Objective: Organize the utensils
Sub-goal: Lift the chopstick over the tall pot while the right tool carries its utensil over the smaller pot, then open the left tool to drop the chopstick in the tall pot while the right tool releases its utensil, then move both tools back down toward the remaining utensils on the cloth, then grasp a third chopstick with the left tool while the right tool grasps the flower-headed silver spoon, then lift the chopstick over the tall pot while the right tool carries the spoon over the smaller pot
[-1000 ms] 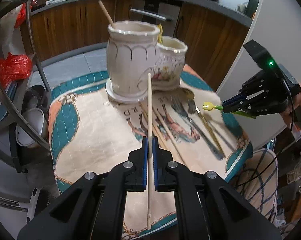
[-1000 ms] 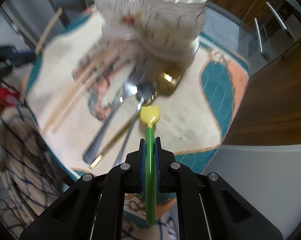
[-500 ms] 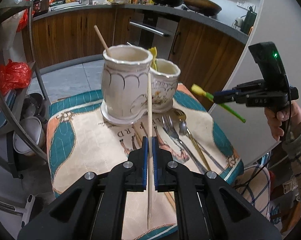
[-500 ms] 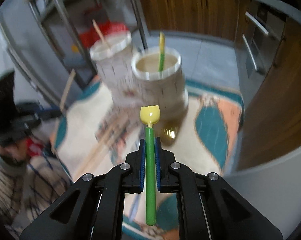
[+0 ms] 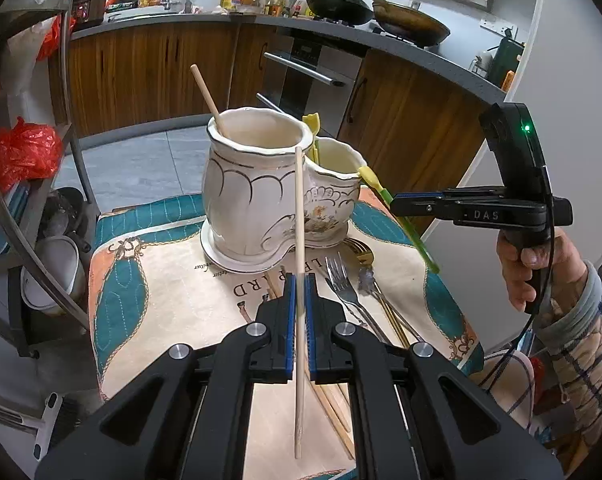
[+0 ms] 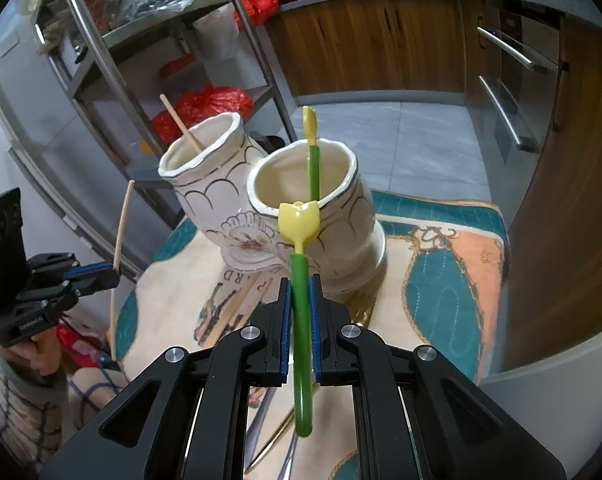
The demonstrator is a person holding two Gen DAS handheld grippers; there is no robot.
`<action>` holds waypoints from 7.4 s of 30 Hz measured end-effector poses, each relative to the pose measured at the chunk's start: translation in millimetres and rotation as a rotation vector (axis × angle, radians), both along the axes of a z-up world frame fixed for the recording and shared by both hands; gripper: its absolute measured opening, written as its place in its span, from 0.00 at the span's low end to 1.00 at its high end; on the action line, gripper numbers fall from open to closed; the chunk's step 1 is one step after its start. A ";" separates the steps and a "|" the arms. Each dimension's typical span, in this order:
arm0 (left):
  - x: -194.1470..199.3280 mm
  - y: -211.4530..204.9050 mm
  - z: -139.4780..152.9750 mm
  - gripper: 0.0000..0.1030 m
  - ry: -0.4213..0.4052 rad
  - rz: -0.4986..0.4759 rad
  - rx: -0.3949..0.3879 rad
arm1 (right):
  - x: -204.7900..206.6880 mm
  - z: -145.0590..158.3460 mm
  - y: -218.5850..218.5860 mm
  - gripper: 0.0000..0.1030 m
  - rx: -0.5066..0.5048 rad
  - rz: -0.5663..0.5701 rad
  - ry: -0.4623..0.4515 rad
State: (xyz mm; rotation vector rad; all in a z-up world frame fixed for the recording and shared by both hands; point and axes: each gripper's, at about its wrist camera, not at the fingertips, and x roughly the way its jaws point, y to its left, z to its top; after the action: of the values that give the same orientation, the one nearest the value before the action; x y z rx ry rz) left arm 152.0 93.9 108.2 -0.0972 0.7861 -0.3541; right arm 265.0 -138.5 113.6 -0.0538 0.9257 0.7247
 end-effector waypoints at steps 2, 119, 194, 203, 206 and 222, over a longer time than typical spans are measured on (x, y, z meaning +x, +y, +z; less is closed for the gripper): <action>1.4 1.0 0.2 0.04 -0.001 0.003 -0.004 | -0.2 0.5 0.6 0.09 -0.001 0.003 -0.008; -4.6 -37.0 -108.0 0.16 0.027 0.103 0.186 | -88.6 -96.7 -33.7 0.11 0.010 -0.054 -0.088; 10.2 4.3 24.3 0.05 -0.335 0.073 -0.221 | -37.7 20.7 -23.9 0.04 0.344 0.095 -0.155; 35.5 2.0 38.7 0.05 -0.471 0.117 -0.231 | -10.5 43.3 -10.3 0.04 0.428 0.018 -0.304; 40.1 2.7 50.8 0.05 -0.542 0.140 -0.239 | -3.4 52.6 -6.8 0.04 0.476 -0.008 -0.371; 93.8 -0.7 46.7 0.05 -0.666 0.252 -0.238 | 40.3 34.5 16.0 0.04 0.380 -0.149 -0.519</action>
State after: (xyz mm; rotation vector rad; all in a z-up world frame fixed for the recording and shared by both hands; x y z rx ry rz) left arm 245.8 93.3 154.8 -0.2822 0.0668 -0.2159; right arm 305.3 -122.5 148.0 0.1554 0.2849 0.6918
